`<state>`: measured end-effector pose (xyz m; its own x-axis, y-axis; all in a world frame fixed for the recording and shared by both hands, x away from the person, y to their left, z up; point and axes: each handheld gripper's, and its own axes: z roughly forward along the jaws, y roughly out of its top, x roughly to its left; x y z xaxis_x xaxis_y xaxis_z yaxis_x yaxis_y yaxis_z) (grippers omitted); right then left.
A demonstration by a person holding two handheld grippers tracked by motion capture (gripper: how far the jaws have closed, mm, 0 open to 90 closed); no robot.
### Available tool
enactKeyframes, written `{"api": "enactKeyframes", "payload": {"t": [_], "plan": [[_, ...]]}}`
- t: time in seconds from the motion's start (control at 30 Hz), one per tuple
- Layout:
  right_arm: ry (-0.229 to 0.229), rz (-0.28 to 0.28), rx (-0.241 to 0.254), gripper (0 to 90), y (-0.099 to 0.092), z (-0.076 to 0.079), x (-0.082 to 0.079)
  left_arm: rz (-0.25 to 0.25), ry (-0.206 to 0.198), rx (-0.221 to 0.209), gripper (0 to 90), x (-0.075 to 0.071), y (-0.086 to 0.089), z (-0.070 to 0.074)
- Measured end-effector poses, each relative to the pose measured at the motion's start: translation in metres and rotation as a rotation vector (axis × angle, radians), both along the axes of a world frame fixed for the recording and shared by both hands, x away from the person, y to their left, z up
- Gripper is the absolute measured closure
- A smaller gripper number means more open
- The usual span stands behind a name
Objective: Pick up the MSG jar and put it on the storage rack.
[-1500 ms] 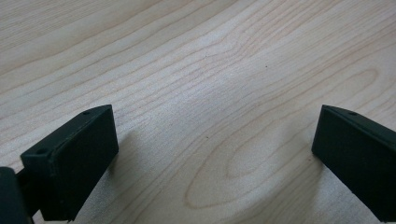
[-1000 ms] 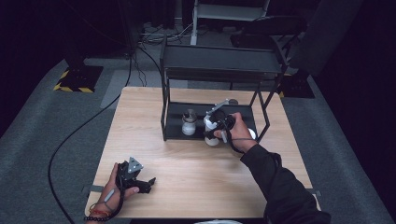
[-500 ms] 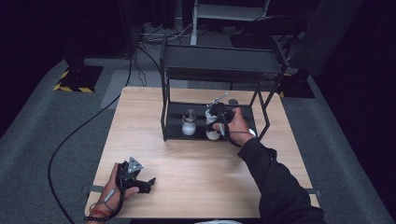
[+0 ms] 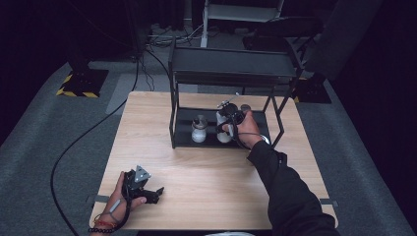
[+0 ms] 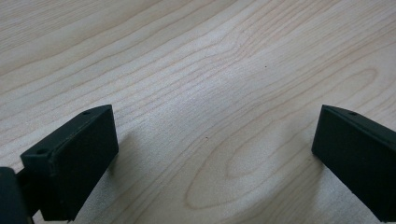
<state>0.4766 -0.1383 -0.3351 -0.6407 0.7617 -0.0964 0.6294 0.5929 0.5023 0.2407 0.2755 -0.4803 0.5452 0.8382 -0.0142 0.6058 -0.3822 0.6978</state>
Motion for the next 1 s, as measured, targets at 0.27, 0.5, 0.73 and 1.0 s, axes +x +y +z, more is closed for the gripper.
{"api": "enactKeyframes", "payload": {"t": [0.27, 0.5, 0.73, 1.0], "plan": [[0.007, -0.027, 0.003, 30.1, 0.002, -0.004, 0.006, -0.001, -0.001, 0.000, 0.4, 0.000, 0.000, 0.000], [0.014, -0.043, 0.003, 30.1, 0.003, -0.008, 0.010, -0.002, -0.001, 0.000, 0.4, 0.000, 0.000, 0.000], [0.015, -0.046, 0.009, 30.1, 0.001, -0.008, 0.010, -0.002, -0.001, 0.000, 0.4, 0.000, 0.000, 0.000], [0.040, -0.056, 0.022, 29.8, -0.004, -0.006, 0.015, -0.002, -0.001, 0.000, 0.4, 0.000, 0.000, 0.000]]}}
